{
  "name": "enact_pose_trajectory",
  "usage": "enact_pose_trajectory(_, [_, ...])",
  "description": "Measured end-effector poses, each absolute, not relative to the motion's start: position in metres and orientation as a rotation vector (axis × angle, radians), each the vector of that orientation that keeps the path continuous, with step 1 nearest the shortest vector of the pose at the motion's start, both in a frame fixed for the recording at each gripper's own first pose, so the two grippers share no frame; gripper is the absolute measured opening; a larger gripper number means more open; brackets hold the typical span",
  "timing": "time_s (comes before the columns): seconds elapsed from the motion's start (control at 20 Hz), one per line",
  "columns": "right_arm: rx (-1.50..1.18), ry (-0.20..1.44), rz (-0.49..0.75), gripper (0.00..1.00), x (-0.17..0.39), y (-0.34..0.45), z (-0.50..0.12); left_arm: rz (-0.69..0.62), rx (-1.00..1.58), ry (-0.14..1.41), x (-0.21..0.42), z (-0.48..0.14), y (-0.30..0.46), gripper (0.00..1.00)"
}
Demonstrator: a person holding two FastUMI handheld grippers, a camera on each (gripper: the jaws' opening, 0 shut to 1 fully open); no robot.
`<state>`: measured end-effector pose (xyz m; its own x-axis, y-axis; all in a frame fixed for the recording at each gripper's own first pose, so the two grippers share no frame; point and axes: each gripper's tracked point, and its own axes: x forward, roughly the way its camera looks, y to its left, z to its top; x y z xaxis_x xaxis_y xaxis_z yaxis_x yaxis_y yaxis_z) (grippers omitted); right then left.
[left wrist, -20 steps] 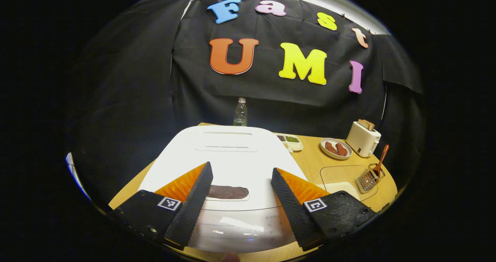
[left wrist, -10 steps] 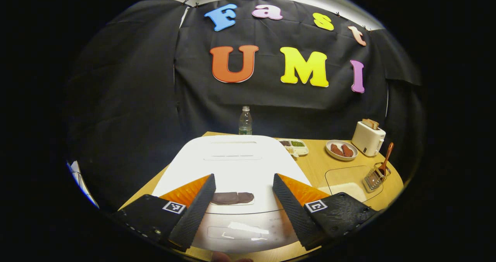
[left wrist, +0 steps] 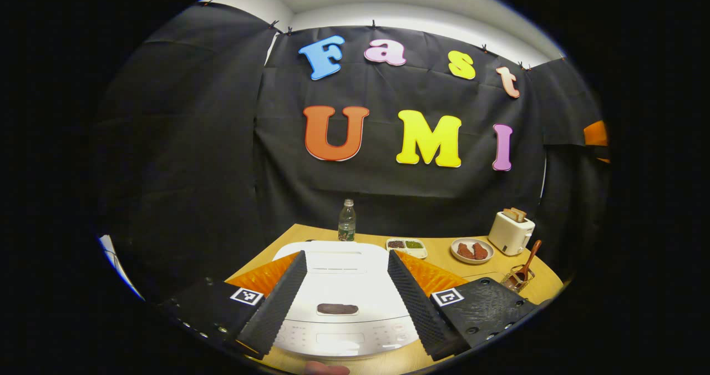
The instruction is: Close the left gripper, press the button to open the rice cooker; take a wooden spoon from the chopstick holder with the right hand, scoop a spoonful of rice and pour it into the rice cooker, then put the wooden spoon back into the chopstick holder.
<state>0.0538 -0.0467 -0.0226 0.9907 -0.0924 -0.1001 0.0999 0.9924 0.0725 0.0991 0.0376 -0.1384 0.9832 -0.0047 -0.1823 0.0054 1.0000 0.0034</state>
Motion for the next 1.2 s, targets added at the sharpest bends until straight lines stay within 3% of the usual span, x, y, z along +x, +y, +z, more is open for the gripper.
enact_pose_trajectory(0.1, [0.072, 0.080, -0.082, 0.96, 0.046, -0.045, -0.021, -0.031, 0.030, 0.141, 0.082, -0.108, 0.026, 0.95])
enact_pose_trajectory(0.3, [0.029, 0.068, -0.072, 1.00, 0.031, -0.050, -0.027, -0.054, 0.042, 0.075, 0.040, -0.057, -0.010, 0.94])
enact_pose_trajectory(0.55, [0.037, 0.051, 0.020, 0.96, -0.002, -0.046, -0.022, -0.058, 0.027, -0.021, -0.016, 0.004, -0.057, 0.94])
enact_pose_trajectory(0.6, [0.039, 0.047, 0.033, 1.00, -0.008, -0.048, -0.021, -0.052, 0.017, -0.022, -0.026, 0.008, -0.062, 0.94])
enact_pose_trajectory(0.65, [0.042, 0.050, 0.044, 0.96, -0.014, -0.051, -0.023, -0.037, 0.012, -0.020, -0.038, 0.011, -0.064, 0.94])
enact_pose_trajectory(0.7, [0.053, 0.049, 0.051, 1.00, -0.021, -0.054, -0.023, -0.028, 0.008, -0.016, -0.048, 0.012, -0.066, 0.94])
enact_pose_trajectory(0.9, [0.074, 0.044, 0.059, 1.00, -0.044, -0.076, -0.017, -0.031, -0.032, 0.002, -0.076, 0.015, -0.081, 0.95])
enact_pose_trajectory(0.95, [0.075, 0.046, 0.058, 0.96, -0.050, -0.079, -0.016, -0.033, -0.040, -0.001, -0.079, 0.018, -0.083, 0.95])
enact_pose_trajectory(1.1, [0.083, 0.030, 0.024, 1.00, -0.066, -0.090, -0.004, -0.043, -0.040, -0.028, -0.087, 0.027, -0.089, 0.95])
enact_pose_trajectory(1.2, [0.082, 0.030, 0.001, 0.96, -0.074, -0.092, 0.001, -0.065, -0.032, -0.028, -0.091, 0.029, -0.092, 0.95])
